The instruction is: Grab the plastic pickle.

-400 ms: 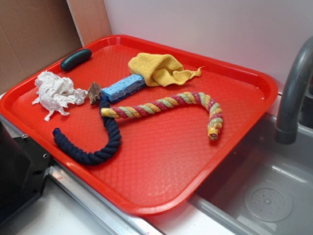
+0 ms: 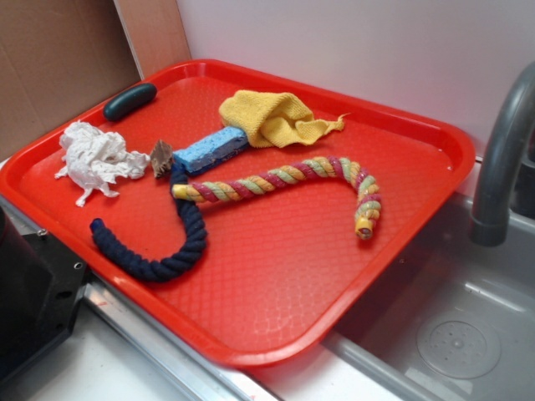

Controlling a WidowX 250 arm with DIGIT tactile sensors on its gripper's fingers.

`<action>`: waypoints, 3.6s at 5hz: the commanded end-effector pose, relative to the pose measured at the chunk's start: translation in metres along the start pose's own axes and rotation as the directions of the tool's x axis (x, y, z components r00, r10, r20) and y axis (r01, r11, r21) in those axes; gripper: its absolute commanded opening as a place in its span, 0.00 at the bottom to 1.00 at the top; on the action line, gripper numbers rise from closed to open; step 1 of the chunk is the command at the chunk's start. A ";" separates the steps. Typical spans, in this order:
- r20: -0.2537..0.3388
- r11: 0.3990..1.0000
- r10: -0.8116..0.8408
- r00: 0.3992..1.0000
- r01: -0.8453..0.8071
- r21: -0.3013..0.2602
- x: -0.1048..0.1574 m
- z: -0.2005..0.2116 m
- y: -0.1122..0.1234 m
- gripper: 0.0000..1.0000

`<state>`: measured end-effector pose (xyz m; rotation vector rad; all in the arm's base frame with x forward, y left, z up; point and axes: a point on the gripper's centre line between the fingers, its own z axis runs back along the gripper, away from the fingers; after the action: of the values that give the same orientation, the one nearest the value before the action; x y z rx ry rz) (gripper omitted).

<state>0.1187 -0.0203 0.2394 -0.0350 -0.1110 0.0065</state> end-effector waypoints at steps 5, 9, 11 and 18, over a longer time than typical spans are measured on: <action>0.111 0.983 0.160 0.981 -0.168 0.068 0.092 -0.092 0.102 1.00; -0.027 0.958 0.160 0.987 -0.148 0.246 0.103 -0.170 0.182 1.00; -0.073 0.959 0.179 0.981 -0.158 0.235 0.099 -0.188 0.196 1.00; -0.028 0.982 0.191 0.981 -0.191 0.000 0.107 -0.243 0.165 0.00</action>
<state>0.2608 0.1366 0.0119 -0.0335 -0.1094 0.2018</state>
